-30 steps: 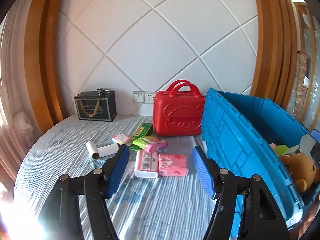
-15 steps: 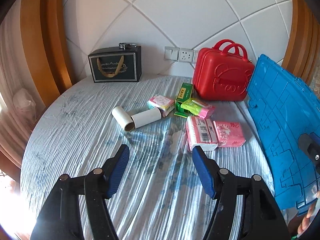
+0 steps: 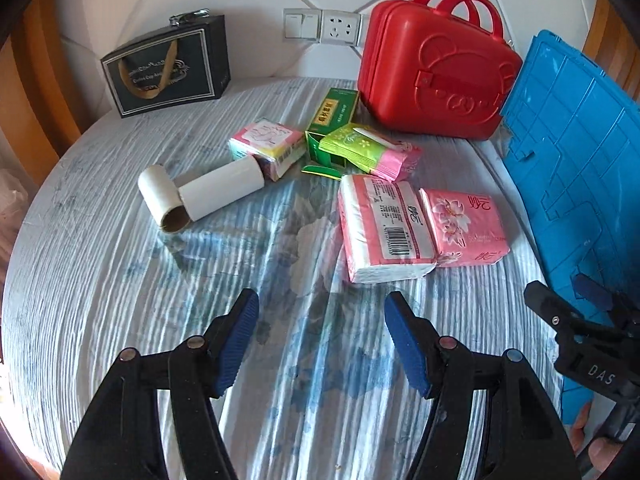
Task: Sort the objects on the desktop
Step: 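Move both open tools back over the bed, then close the left tool on the white-pink tissue pack while the right tool grips the pink tissue pack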
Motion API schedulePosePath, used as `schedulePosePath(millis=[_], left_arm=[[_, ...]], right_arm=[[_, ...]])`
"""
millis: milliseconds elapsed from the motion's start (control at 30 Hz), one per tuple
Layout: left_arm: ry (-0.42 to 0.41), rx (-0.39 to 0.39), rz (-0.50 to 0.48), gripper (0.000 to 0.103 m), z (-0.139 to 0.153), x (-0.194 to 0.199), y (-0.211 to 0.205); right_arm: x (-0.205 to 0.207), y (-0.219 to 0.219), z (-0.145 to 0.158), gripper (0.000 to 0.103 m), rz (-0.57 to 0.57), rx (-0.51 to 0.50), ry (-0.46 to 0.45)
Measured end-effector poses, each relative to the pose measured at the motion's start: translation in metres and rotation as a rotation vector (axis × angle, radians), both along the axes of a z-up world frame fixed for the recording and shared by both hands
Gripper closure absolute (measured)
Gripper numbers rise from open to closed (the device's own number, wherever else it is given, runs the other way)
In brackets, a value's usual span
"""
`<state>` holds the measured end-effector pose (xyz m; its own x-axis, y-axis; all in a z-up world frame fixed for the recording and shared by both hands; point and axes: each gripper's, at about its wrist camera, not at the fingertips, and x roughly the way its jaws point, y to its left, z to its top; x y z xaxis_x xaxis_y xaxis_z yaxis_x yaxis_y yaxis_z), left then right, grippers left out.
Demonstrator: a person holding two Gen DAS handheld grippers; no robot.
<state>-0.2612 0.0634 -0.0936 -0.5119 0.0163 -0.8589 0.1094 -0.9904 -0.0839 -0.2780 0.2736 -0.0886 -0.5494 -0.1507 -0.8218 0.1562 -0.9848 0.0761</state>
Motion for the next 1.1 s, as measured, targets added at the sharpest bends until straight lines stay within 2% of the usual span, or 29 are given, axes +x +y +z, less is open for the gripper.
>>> schedulePosePath(millis=[133, 367, 433, 500, 567, 600, 700, 733, 833, 967, 1100], left_arm=[[-0.033, -0.003, -0.060, 0.038, -0.022, -0.041, 0.025], [-0.083, 0.030, -0.176, 0.039, -0.062, -0.105, 0.062], [-0.057, -0.058, -0.193, 0.038, -0.066, -0.115, 0.074], [-0.048, -0.134, -0.209, 0.029, -0.071, -0.123, 0.082], [-0.055, -0.196, -0.195, 0.016, -0.081, -0.131, 0.083], [-0.057, -0.206, -0.184, 0.012, -0.084, -0.133, 0.079], [-0.055, -0.138, -0.157, 0.010, -0.086, -0.126, 0.060], [-0.073, -0.131, -0.142, 0.010, -0.088, -0.122, 0.053], [-0.133, -0.040, -0.077, 0.011, -0.103, -0.103, 0.023], [-0.138, -0.058, 0.005, 0.012, -0.100, -0.068, -0.006], [-0.143, -0.051, 0.056, 0.012, -0.099, -0.045, -0.025]], right_arm=[[-0.030, 0.003, -0.033, 0.000, 0.011, 0.030, -0.056], [-0.069, 0.014, -0.065, 0.000, -0.025, 0.041, -0.097], [-0.076, 0.015, -0.073, 0.000, -0.032, 0.048, -0.101], [-0.082, 0.018, -0.079, 0.000, -0.042, 0.055, -0.107], [-0.085, 0.020, -0.084, 0.000, -0.042, 0.049, -0.112], [-0.086, 0.020, -0.086, 0.000, -0.040, 0.044, -0.110], [-0.089, 0.023, -0.085, 0.000, -0.042, -0.005, -0.103], [-0.090, 0.023, -0.084, 0.000, -0.040, -0.018, -0.098], [-0.097, 0.017, -0.081, 0.000, -0.012, -0.053, -0.083], [-0.099, 0.000, -0.083, 0.000, 0.047, -0.117, -0.105], [-0.079, -0.038, -0.084, 0.000, 0.211, -0.244, -0.164]])
